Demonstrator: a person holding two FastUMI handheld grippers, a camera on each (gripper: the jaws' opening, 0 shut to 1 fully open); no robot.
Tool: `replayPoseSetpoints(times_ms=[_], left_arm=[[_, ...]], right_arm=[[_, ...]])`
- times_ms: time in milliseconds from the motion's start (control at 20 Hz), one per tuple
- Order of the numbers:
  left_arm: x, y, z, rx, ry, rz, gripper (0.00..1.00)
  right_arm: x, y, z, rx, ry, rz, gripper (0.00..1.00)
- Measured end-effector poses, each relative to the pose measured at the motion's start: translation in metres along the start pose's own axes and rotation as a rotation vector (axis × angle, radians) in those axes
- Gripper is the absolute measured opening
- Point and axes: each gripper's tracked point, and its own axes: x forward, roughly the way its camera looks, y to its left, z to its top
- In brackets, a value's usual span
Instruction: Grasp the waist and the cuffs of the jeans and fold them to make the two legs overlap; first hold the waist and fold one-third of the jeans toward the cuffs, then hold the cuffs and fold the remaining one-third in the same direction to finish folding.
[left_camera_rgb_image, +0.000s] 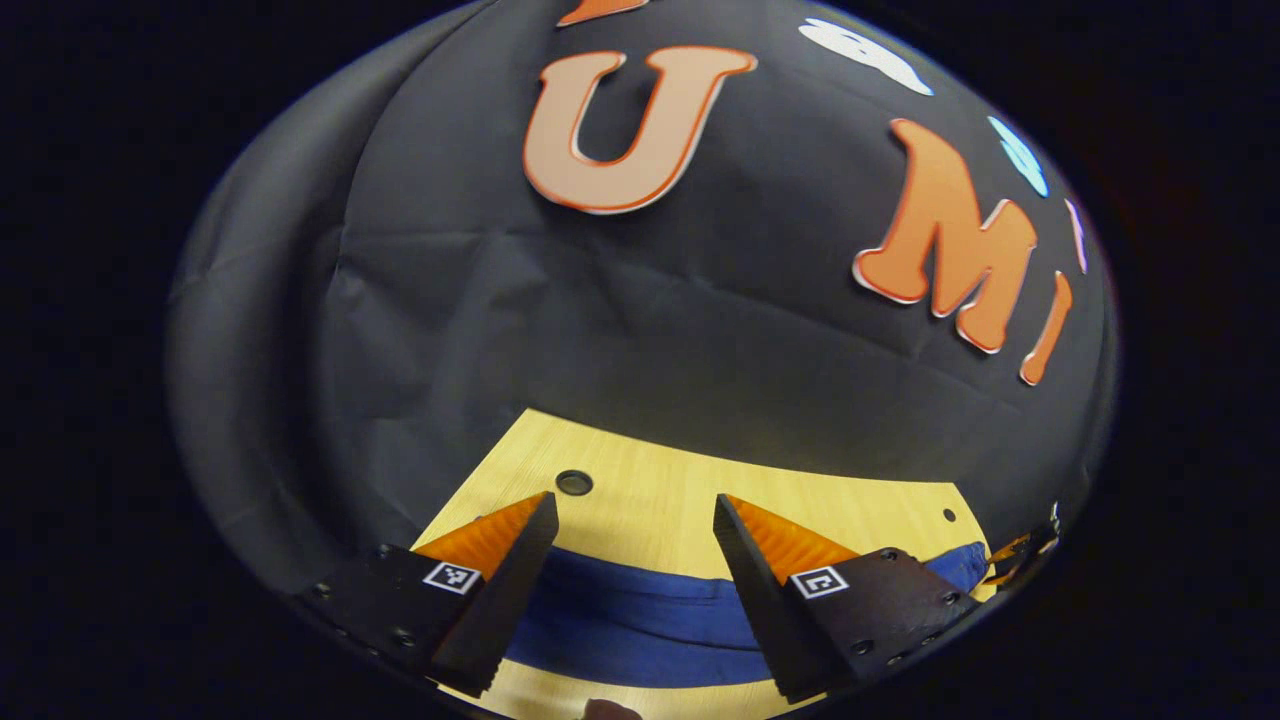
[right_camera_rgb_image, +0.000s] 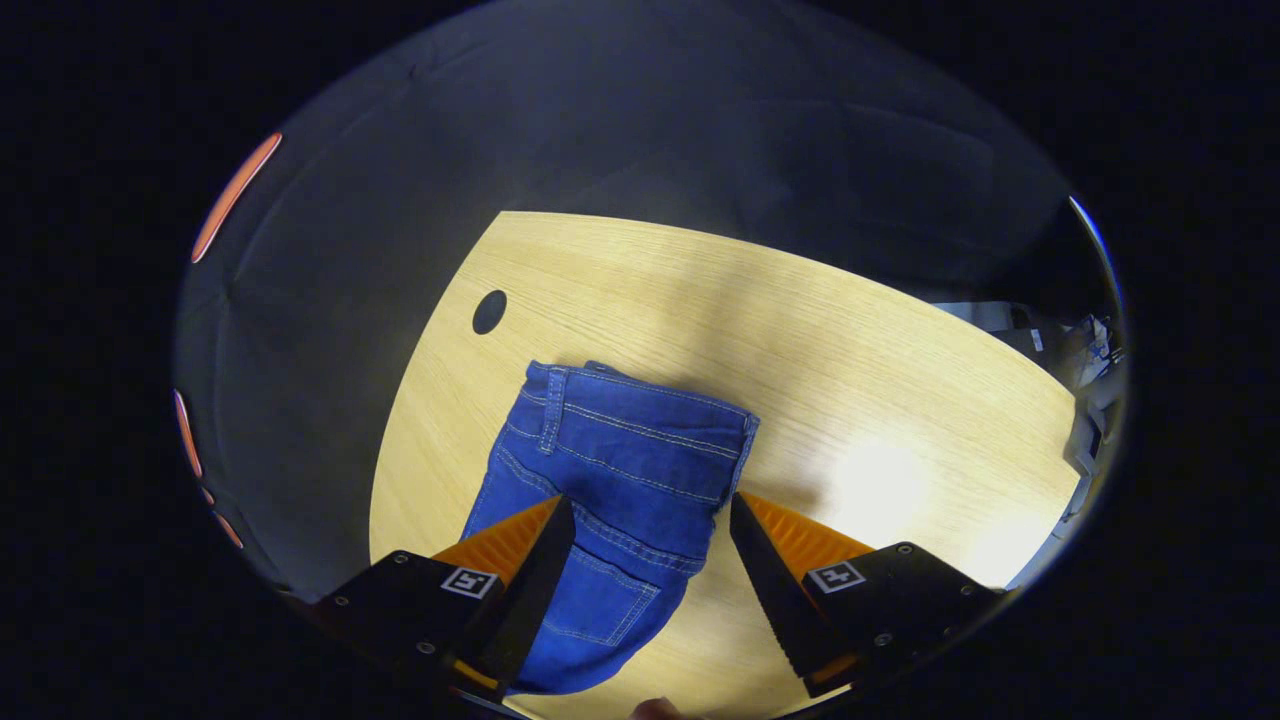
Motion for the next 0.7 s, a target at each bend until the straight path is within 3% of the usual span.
replayPoseSetpoints(times_ms=[300,550,700], left_arm=[[-0.047,-0.028,0.023,0.12,-0.104,0.048,0.98],[-0.094,-0.039,0.045,0.23,-0.226,0.122,0.98],[-0.116,-0.055,0.051,0.26,-0.28,0.135,0.96]], right_arm=[[0.018,-0.003,-0.001,-0.023,-0.006,-0.033,0.97],[0.026,-0.003,0.002,0.01,-0.031,-0.015,0.96],[0.026,-0.009,0.002,-0.028,-0.045,-0.035,0.88]])
